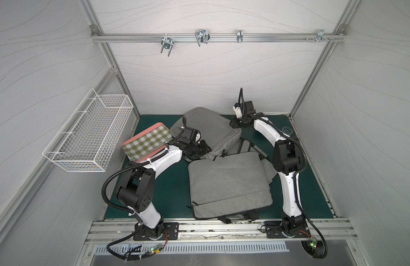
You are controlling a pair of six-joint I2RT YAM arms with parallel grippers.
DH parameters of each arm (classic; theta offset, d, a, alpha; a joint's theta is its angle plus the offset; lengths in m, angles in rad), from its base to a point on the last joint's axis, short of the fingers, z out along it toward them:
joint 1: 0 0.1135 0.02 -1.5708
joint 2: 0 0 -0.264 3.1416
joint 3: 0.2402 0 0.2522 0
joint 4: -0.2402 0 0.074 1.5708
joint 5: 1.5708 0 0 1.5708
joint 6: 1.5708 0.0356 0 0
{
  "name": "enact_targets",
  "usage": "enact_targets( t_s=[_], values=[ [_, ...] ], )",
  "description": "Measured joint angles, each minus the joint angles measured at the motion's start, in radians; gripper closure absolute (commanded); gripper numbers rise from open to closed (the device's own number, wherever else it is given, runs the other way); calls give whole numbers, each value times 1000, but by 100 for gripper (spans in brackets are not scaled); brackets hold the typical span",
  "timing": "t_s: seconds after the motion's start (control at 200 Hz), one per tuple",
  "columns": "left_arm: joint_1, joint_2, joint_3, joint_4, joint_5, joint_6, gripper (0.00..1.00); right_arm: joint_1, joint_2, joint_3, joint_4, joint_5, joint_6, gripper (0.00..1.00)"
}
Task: Open the zippered laptop bag and take out the laptop
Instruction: Adjust the zippered laptop bag.
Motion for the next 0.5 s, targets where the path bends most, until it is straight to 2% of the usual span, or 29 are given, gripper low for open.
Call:
enact_targets(
  t_s=[0.155, 0.305, 0.405, 0.5],
  values=[
    [-10, 11, 2, 9, 21, -11, 57, -3, -97, -63, 2, 22, 44, 16],
    [-13, 11, 20, -21, 31, 11, 46, -6, -289, -243, 32, 0, 143, 13],
    [-14, 4, 35, -66, 34, 42, 38, -2, -444, -415, 87, -28, 270, 9],
    [-9, -23, 43, -143, 29, 87, 34, 27, -555, -547, 99, -26, 398, 8]
  ],
)
